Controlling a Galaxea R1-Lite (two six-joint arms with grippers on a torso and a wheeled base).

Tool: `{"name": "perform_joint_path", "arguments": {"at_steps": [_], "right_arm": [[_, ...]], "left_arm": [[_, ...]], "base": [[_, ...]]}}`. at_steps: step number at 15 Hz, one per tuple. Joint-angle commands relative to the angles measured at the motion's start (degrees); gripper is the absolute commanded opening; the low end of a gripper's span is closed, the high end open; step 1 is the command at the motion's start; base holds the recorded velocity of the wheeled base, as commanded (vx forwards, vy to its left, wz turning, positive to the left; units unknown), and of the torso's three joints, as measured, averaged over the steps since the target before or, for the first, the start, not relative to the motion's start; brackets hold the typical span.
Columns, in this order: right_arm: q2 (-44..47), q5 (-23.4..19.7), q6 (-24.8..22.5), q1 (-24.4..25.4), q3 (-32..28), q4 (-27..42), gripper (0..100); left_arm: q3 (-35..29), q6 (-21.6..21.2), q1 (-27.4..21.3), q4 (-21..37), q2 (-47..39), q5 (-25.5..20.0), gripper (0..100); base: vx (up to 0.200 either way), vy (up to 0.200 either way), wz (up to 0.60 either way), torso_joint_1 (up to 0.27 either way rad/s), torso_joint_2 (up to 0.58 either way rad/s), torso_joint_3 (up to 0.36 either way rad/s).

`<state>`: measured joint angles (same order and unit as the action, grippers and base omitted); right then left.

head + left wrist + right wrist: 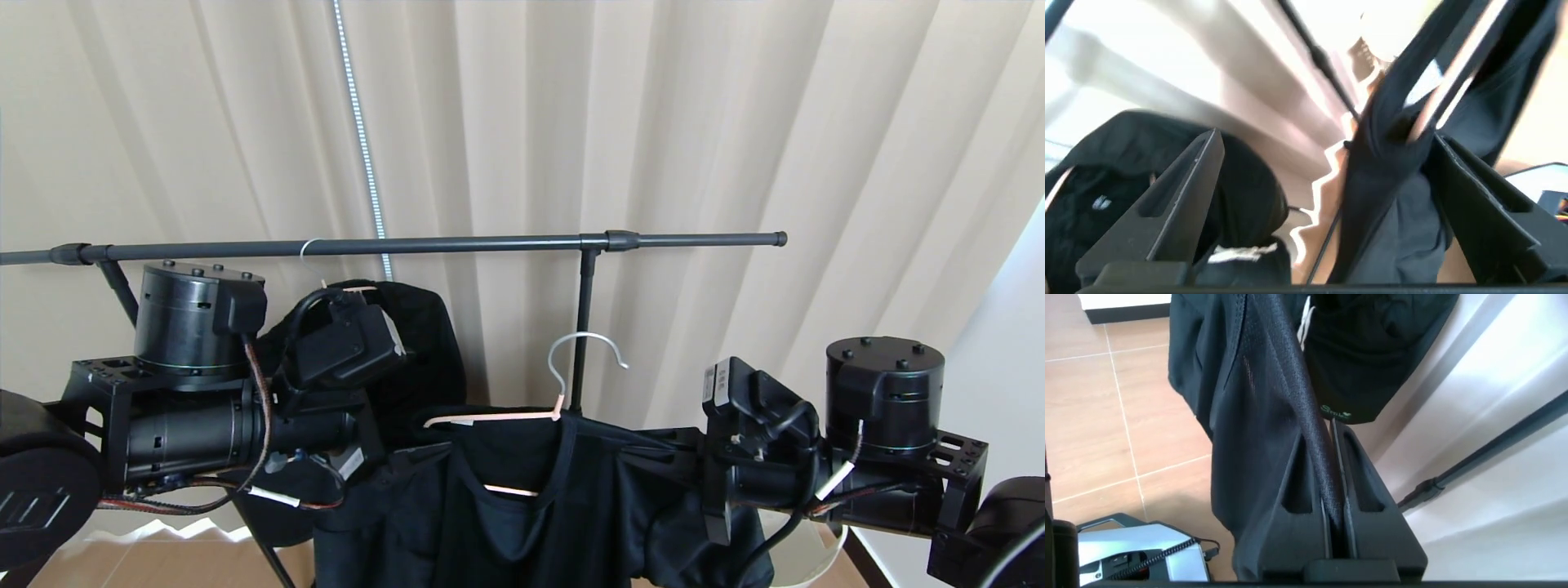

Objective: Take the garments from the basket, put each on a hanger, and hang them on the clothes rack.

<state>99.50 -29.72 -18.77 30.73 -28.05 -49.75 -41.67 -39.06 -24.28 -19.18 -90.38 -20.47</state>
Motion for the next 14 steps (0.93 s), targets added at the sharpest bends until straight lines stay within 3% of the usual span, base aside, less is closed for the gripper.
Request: {"name": "perform_joint_path", "arguments": {"at_steps": [1, 11, 12, 13, 14], "right_arm": [[0.17, -0.07, -0.04, 0.12, 0.01, -0.08, 0], [0.43, -2.71, -0.91, 0.21, 0.01, -0.08, 0], [0.61, -2.71, -0.91, 0.12, -0.07, -0.08, 0], [1.14, -2.71, -0.83, -0.06, -0.51, -0.26, 0], [1.05, -2.80, -0.83, -0.15, -0.51, -0.26, 0]], "left_arm": [[0.01, -0.05, -0.68, 0.02, -0.94, -0.10, 100], [-0.08, -0.14, -2.79, 0.02, -1.46, -0.45, 100], [-0.08, 0.04, -2.79, 0.02, -1.46, -1.15, 100], [0.01, 1.88, -2.44, 0.37, 0.38, -5.64, 100], [0.10, 2.76, -2.35, 0.72, 2.05, -5.81, 100]], "base": [[0.000, 0.000, 0.00, 0.000, 0.00, 0.000], [0.000, 0.000, 0.00, 0.000, 0.00, 0.000], [0.000, 0.000, 0.00, 0.000, 0.00, 0.000], [0.000, 0.000, 0.00, 0.000, 0.00, 0.000], [0.000, 0.000, 0.00, 0.000, 0.00, 0.000]]}}
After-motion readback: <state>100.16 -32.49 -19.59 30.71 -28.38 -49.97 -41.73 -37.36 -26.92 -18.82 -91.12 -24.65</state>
